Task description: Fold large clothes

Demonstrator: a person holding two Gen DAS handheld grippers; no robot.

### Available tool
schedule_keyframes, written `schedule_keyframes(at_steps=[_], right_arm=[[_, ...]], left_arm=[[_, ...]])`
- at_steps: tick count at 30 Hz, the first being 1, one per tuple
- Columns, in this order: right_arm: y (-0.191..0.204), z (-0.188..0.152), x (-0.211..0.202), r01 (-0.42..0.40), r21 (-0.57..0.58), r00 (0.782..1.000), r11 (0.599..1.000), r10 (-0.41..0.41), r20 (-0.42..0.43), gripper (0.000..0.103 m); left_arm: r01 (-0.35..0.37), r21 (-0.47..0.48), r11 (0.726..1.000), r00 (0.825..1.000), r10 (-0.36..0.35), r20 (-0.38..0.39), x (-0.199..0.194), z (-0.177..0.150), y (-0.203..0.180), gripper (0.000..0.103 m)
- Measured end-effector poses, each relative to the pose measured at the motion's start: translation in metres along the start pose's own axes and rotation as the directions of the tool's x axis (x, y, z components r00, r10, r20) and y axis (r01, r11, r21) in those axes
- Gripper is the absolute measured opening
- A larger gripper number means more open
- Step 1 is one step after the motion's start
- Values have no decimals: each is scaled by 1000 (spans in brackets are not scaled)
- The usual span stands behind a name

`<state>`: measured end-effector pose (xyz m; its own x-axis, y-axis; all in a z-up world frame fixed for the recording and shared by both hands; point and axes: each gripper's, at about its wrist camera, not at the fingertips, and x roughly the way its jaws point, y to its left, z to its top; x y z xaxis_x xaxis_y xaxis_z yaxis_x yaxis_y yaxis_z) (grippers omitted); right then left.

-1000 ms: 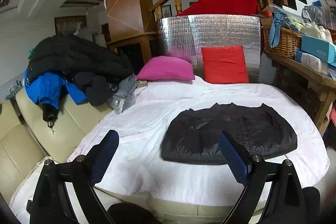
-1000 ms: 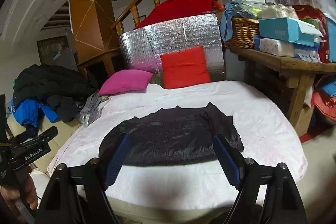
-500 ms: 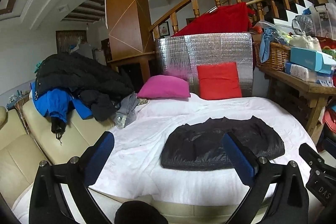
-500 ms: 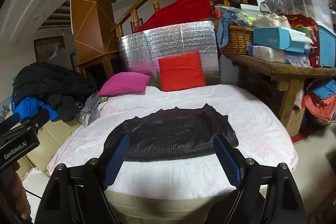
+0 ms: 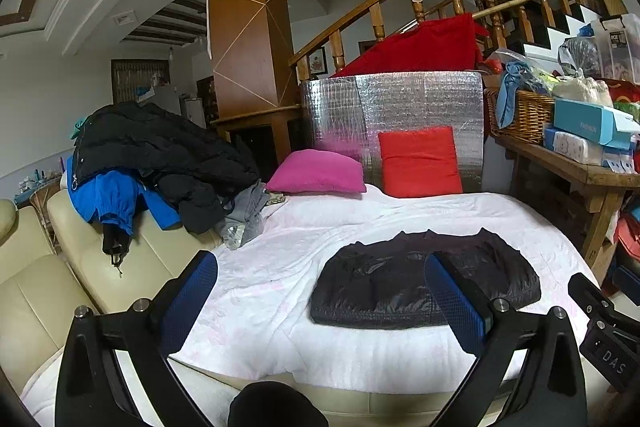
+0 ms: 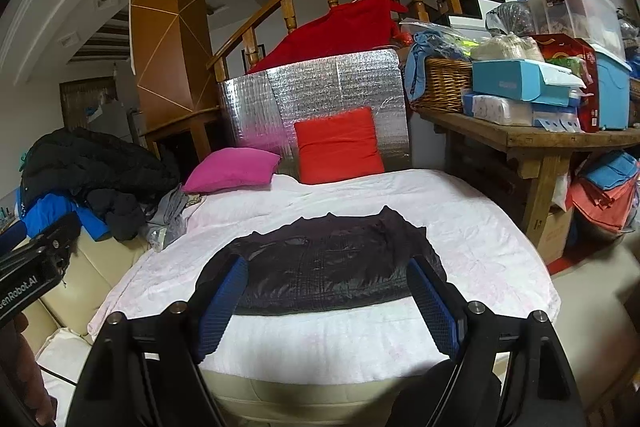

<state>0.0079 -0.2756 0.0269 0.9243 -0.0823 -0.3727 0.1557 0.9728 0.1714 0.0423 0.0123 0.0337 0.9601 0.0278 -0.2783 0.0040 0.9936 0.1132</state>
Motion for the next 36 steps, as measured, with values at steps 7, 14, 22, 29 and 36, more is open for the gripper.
schedule_keyframes(at_steps=[7,14,22,29,36], right_arm=[[3,-2,2,5,9,1000,1000,-5,-6,85],[2,-3,3,4,17,1000,1000,-4,-8,85],[4,-4,3,8,21,1000,1000,-8,-10,85],[4,-5,4,14,24,1000,1000,-13,-12,85],[6,-4,5,18,20,1000,1000,-18,-8,85]], left_arm=[[0,6,1000,1000,0,-13,2,-2,-1,103],[-4,2,1000,1000,4,-11,2,-2,0,103],[-4,6,1000,1000,4,-15,4,-4,1,103],[3,-5,1000,1000,-3,-28,5,-4,4,103],[-5,-10,1000,1000,5,-18,3,-4,8,103]])
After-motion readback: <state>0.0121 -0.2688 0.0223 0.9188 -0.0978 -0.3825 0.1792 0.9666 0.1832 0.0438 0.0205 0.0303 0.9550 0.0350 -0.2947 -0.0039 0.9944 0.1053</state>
